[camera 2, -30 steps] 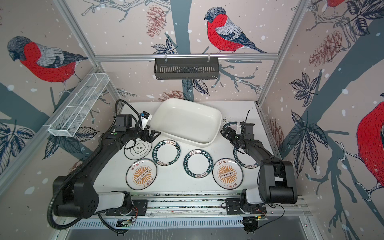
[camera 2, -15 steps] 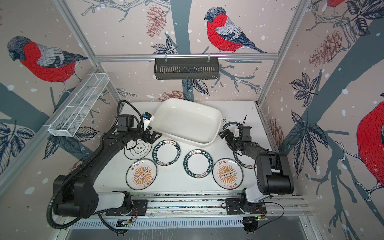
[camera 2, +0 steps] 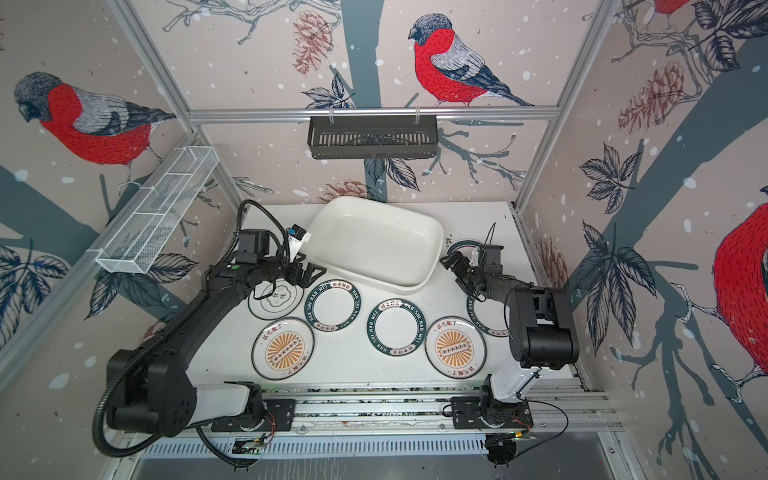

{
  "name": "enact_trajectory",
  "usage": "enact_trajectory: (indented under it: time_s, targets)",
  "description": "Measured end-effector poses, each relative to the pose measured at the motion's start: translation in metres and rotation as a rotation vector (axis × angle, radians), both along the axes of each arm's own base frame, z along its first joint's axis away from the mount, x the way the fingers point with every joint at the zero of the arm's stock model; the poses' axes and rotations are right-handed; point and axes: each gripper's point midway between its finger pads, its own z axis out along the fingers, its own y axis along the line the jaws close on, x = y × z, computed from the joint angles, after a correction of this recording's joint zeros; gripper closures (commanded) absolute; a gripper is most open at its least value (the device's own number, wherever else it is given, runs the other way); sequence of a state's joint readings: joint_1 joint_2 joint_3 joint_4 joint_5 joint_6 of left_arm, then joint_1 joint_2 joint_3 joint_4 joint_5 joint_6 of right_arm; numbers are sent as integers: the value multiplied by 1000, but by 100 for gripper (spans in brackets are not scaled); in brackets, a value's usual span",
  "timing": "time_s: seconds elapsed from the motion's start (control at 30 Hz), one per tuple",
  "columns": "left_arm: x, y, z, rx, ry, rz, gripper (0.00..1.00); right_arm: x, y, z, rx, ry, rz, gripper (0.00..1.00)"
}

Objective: Place the plates into the plastic bin on the countertop
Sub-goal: 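Grip the edge of the red-and-green striped plate with the right gripper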

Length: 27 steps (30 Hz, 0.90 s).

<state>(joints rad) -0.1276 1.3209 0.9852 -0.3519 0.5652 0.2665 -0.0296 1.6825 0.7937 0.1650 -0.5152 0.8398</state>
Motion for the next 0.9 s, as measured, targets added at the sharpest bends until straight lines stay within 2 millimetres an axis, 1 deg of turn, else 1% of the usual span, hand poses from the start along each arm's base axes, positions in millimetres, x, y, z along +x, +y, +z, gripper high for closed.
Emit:
enact_trajectory:
  time_s: [0.2,0.33,0.47,0.57,0.67,0.8,0.9]
  targets:
    - [-1,-3,-1,0,3,-9,2,14,-9,-3,-22,1,-19,0]
    - [-1,-5,-2,1,5,-13,3,9,-11,-3,-31,0,-15,0]
    - [-2,-7,-4,2,10,-19,2,2,-19,9,-37,-18,-24,0]
    - [-3,-8,-5,4,14,-25,2,-1,-29,23,-54,-44,-35,0]
    - [-4,-11,-5,5,16,-34,2,-4,-47,33,-74,-60,-65,1]
    - [-6,-15,-6,10,12,-52,3,-6,-79,41,-110,-62,-126,4]
    - [-7,-16,-7,15,10,-60,2,-6,-108,43,-141,-62,-191,13]
